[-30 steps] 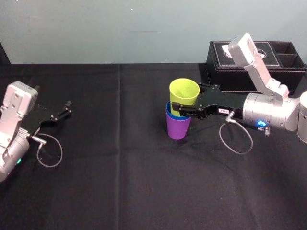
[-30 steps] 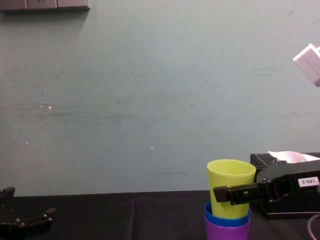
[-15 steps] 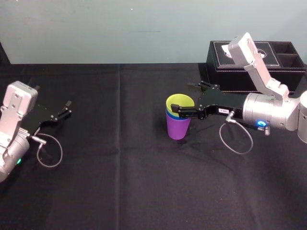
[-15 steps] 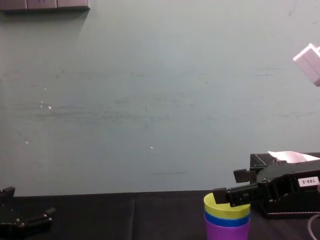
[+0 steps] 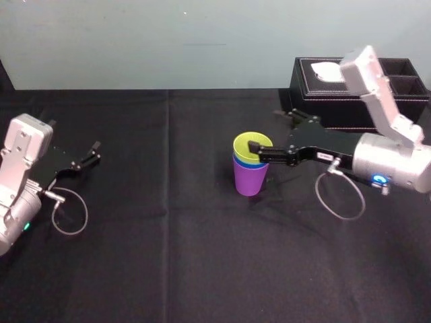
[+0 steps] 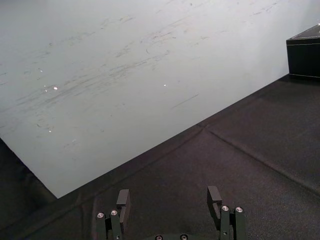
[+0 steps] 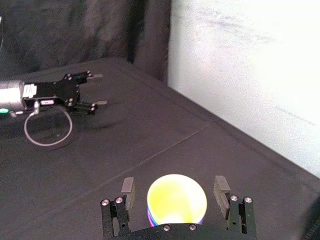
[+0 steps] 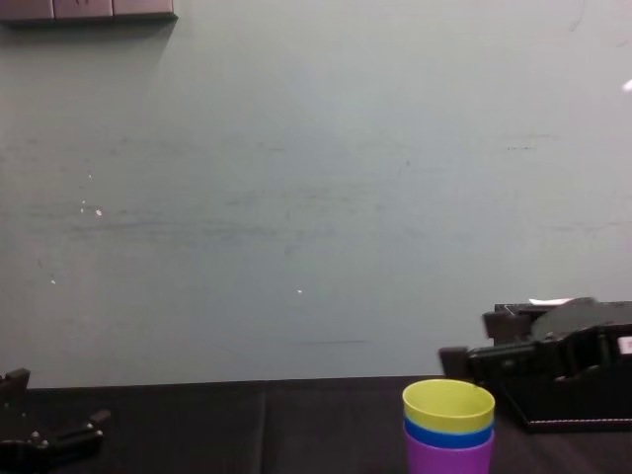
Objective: Stack the three plastic cups sequentially using one hand.
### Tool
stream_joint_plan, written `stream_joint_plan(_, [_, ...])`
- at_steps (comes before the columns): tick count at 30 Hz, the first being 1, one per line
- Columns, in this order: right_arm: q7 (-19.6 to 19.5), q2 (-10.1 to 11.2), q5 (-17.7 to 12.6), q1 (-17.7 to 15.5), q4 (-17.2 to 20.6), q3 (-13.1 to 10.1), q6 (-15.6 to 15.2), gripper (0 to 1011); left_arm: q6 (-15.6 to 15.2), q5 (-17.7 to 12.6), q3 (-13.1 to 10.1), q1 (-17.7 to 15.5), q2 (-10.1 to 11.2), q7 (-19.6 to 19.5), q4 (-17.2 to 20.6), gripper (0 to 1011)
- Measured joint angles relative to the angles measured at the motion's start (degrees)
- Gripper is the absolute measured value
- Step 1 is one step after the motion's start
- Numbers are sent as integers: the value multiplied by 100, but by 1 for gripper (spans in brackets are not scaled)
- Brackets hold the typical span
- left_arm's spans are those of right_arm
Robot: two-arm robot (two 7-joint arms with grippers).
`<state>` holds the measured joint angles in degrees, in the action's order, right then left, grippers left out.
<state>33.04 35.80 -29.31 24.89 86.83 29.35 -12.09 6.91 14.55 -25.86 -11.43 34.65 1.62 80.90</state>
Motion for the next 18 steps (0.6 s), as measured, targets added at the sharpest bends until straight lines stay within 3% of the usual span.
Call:
stream_joint_plan(8, [-516, 263, -149, -722, 466, -577, 268, 1003, 0, 0, 0, 0, 0, 0, 0, 1011])
stream_joint_plan(18, [-789, 344, -256, -1316, 431, -1076, 454, 1003, 0, -1, 0, 0, 0, 0, 0, 1011])
